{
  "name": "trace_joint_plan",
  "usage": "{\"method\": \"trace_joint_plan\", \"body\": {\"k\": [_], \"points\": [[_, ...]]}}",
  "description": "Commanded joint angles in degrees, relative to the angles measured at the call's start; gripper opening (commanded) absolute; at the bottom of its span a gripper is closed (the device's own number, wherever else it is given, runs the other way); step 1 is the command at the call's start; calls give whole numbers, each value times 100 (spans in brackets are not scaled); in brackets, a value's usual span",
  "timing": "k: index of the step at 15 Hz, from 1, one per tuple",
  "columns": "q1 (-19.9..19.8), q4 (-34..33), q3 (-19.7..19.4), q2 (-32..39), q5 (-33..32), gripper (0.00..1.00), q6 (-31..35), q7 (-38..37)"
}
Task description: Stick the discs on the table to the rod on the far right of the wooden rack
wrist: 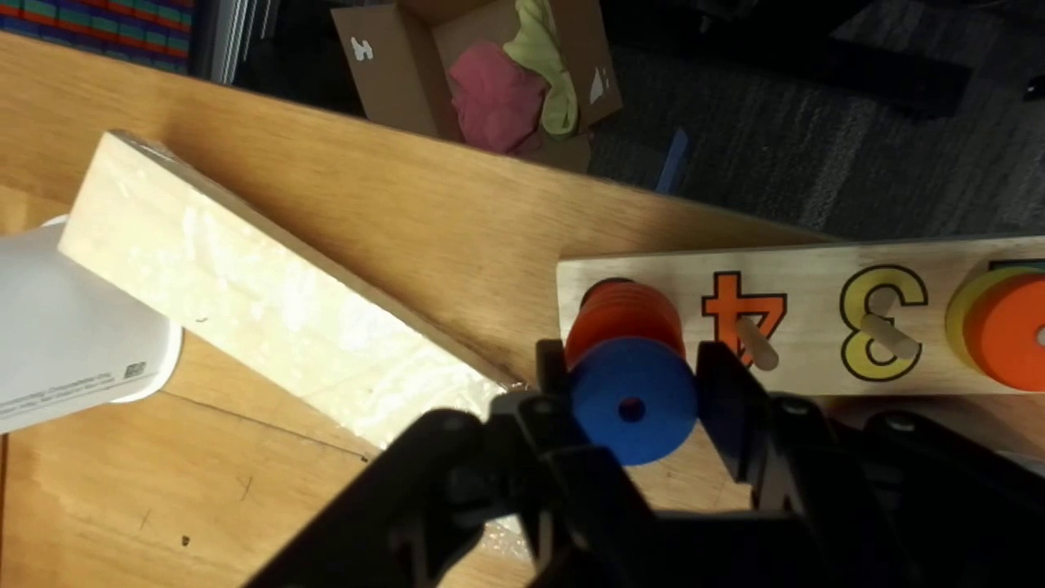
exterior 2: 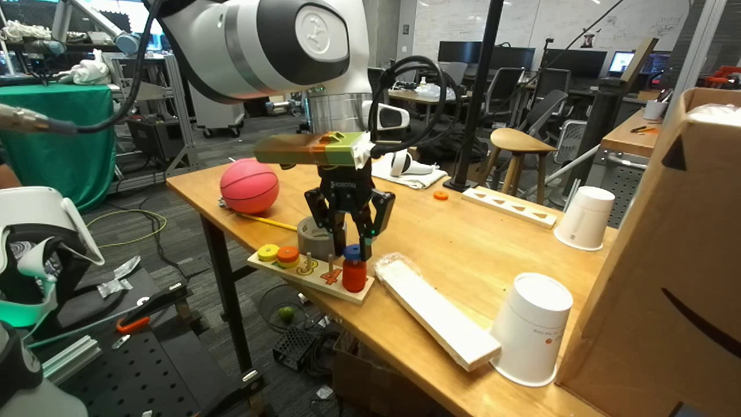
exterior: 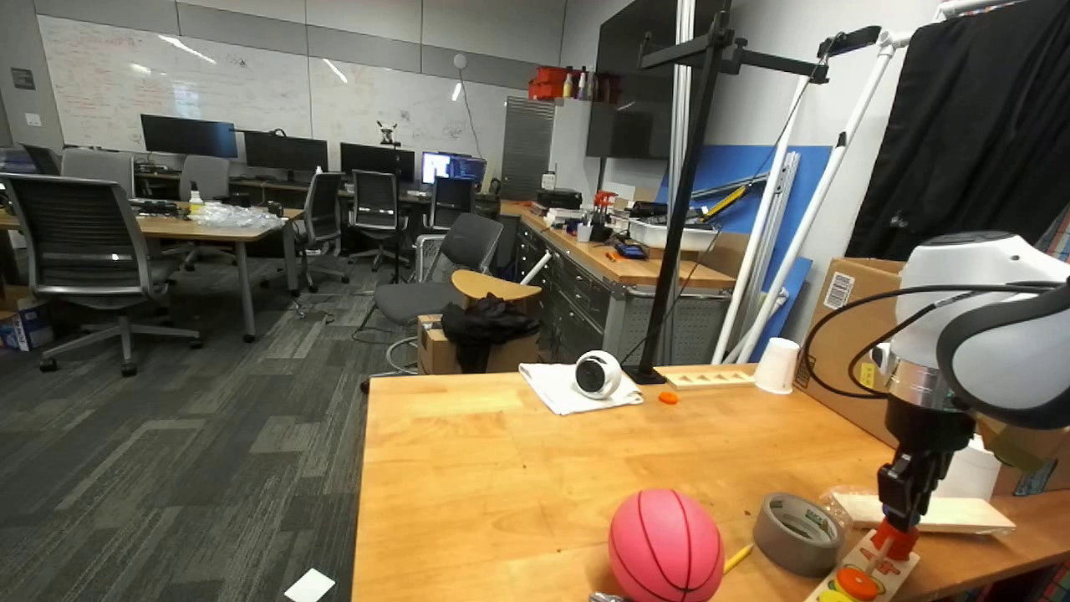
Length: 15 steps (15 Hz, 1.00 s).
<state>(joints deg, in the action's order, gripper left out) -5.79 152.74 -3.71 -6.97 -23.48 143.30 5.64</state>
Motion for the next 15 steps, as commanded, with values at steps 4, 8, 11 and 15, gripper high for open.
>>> {"method": "trace_joint_plan", "body": {"k": [4,8,11,15], "points": [[-59,137,-47,-195,-38,25,48,-2],[-56,129,-51,-225,-16,25,44,21],[-48,100,-39,-273,-34,25,42,23],[-65,98,-35,-323,-72,25,-4,-11]]}}
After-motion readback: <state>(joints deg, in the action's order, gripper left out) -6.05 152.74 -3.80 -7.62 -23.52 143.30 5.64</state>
